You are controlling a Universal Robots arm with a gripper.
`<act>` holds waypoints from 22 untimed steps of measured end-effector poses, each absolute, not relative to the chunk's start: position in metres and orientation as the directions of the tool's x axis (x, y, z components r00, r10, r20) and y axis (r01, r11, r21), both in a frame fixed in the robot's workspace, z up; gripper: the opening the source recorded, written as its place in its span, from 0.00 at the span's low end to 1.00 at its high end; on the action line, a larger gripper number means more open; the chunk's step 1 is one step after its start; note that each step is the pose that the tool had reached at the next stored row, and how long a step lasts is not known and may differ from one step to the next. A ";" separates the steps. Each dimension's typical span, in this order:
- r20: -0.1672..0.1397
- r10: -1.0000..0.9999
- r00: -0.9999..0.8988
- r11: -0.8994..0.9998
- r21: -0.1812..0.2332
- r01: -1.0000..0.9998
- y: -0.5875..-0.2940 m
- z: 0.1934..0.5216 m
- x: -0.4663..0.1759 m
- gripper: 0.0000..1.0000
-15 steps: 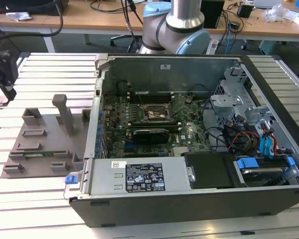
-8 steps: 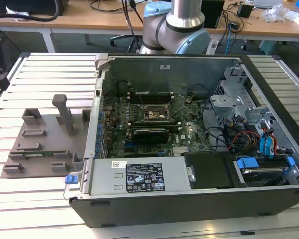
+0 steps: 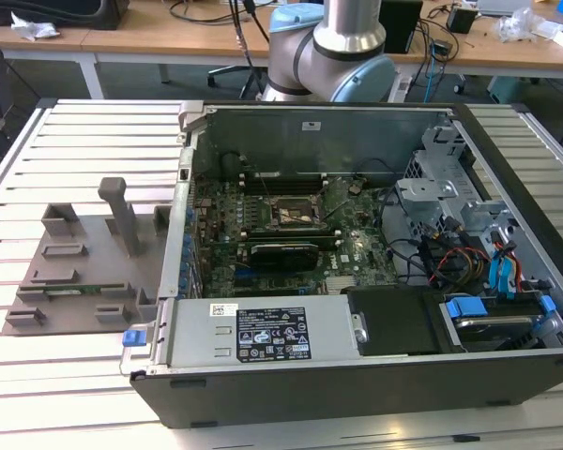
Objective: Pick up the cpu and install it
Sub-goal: 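Pick up the cpu and move it towards the insertion slot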
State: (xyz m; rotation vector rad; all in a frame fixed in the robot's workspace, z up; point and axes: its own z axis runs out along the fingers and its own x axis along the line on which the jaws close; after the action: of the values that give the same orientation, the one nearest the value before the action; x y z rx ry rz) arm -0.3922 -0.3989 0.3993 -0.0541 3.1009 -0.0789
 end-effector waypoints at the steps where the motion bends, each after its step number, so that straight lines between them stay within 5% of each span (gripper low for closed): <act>1: -0.038 -0.036 -0.999 0.998 -0.051 -0.034 -0.399 0.399 -0.392 0.55; 22: -0.038 -0.036 -0.999 0.998 -0.051 -0.034 -0.399 0.399 -0.303 0.55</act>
State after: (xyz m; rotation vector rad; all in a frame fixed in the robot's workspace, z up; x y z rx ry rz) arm -0.3027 -0.3987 0.3994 -0.0542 3.1013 -0.0789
